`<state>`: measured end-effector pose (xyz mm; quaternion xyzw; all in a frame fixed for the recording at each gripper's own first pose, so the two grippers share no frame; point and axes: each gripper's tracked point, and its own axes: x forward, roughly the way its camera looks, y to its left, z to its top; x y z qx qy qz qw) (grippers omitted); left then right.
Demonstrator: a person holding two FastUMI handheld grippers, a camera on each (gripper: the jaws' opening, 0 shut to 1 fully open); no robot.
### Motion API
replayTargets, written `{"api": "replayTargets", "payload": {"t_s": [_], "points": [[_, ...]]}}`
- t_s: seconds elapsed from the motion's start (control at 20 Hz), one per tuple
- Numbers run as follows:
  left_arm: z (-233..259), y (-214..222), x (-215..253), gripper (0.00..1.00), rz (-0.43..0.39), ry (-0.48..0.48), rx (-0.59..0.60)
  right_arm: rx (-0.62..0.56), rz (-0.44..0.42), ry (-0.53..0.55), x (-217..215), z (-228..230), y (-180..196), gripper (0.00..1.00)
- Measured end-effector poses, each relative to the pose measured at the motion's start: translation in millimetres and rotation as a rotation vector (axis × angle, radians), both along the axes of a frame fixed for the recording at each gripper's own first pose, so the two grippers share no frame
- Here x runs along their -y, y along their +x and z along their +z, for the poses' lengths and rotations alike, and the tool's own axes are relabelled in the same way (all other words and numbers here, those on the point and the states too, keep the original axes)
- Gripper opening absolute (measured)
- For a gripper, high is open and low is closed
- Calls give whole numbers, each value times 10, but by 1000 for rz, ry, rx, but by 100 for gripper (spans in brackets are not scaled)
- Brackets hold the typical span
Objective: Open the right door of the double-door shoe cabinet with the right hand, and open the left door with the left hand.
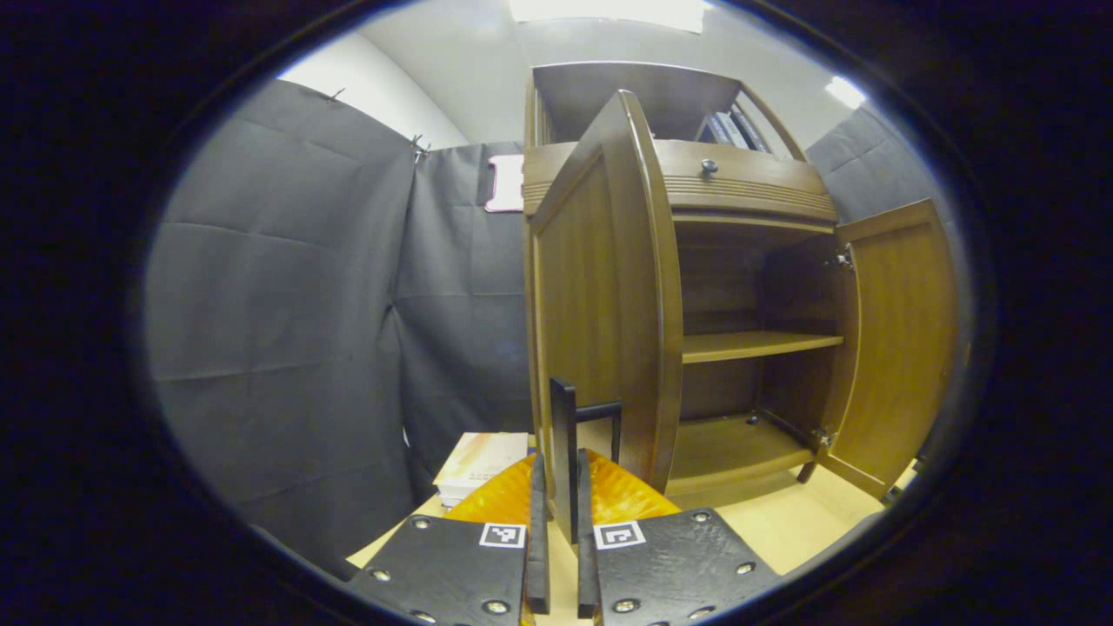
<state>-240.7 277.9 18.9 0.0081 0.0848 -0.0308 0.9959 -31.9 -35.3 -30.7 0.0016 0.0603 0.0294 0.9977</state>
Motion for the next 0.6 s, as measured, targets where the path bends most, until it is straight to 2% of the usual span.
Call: {"api": "replayTargets", "payload": {"t_s": [0.1,0.15,0.2,0.25,0.3,0.35,0.4,0.45,0.6], "points": [[22,-52,-167,11,14,12,9,2,3,-1,-95,14,-38,98],[13,-40,-254,15,16,11,10,4,5,1,-147,28,-52,98],[11,-53,-334,12,20,0,8,6,7,2,-185,37,-65,98],[4,-63,-397,16,24,-6,7,4,9,0,-224,34,-86,98],[8,-65,-480,13,32,-5,9,1,9,-3,-267,22,-110,98],[-2,-88,-552,16,38,-4,11,-1,9,-4,-302,29,-127,94],[-4,-107,-614,15,41,-6,11,-2,10,-2,-350,21,-128,94],[-12,-129,-678,16,46,-9,13,-5,9,-2,-385,19,-142,98],[-18,-179,-887,16,68,-10,16,-12,1,2,-462,15,-175,98]]}}
